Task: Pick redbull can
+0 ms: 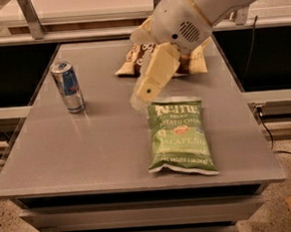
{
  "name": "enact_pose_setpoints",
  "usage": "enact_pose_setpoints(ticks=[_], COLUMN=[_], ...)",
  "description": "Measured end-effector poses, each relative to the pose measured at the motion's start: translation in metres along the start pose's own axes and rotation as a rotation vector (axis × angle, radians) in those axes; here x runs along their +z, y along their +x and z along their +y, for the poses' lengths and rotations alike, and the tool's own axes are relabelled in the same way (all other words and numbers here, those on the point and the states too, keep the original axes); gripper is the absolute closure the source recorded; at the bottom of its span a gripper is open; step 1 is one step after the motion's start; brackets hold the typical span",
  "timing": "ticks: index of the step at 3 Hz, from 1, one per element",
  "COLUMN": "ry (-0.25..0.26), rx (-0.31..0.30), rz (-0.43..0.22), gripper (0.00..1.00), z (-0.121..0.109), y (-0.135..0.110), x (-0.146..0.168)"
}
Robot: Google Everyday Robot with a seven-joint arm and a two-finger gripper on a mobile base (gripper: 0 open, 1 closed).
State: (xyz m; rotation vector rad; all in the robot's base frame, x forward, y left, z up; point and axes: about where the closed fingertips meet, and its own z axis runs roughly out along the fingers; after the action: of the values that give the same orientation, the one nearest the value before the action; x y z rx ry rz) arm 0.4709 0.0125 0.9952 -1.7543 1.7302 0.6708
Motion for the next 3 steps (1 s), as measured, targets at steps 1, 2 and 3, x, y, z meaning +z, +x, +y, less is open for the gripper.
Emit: enact_pose_setpoints(ticks=[1, 2, 3], ry=[-0.059, -0.060, -0.031], rx=[0.014, 0.015, 0.050], rz=[-0.078, -0.087, -0.097], gripper=[0.00, 0.00, 0.00], z=[-0.0022, -0.0029, -0.0021], y=[-0.0211, -0.0237, -0.0147], x=[0.0365, 0.0390, 0.0389])
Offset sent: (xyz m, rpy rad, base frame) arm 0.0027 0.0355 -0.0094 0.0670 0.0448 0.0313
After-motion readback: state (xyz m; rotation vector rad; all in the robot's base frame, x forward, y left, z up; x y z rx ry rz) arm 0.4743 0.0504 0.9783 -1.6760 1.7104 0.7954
